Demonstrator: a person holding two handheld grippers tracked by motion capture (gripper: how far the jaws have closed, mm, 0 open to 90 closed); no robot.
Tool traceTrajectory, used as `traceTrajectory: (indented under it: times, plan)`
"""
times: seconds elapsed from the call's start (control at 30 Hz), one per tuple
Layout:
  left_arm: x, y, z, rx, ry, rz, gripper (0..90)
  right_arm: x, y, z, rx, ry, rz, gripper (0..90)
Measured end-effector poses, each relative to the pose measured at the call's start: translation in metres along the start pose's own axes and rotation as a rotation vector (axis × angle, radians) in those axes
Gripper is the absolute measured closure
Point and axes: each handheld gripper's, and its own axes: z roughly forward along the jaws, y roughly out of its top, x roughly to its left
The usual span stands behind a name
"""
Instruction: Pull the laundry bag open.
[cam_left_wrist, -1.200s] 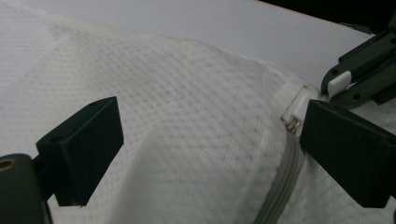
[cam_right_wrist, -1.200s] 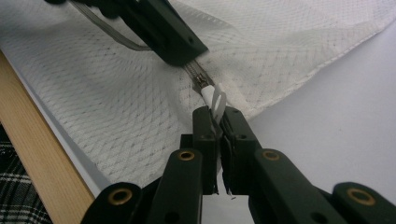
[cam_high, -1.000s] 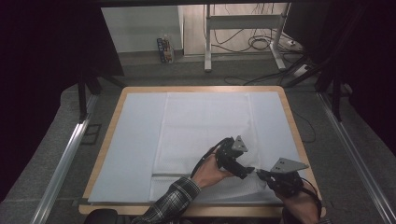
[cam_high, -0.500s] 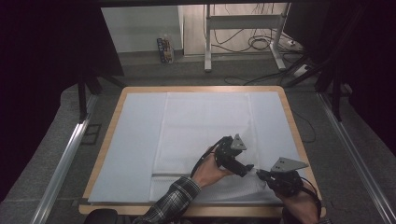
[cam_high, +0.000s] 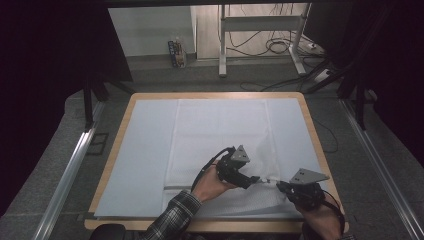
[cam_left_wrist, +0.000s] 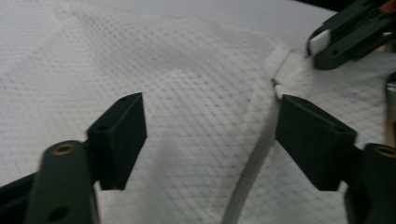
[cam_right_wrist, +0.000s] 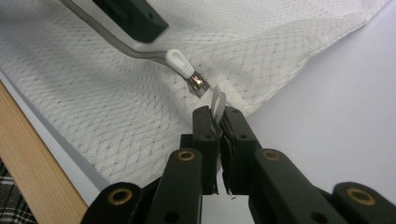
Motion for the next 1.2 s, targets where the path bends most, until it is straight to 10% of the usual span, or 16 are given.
traceTrajectory:
  times: [0.3, 1.2]
  plan:
    - [-0.009, 0.006, 0.006, 0.013, -0.132, -0.015, 56.5, 0.001, 0.001, -0.001, -0.011, -0.021, -0.022, 83.9]
    - [-0.021, 0.010, 0.012, 0.044, -0.136, 0.040, 74.3, 0.003, 0.002, -0.003, -0.029, -0.032, -0.039, 83.3]
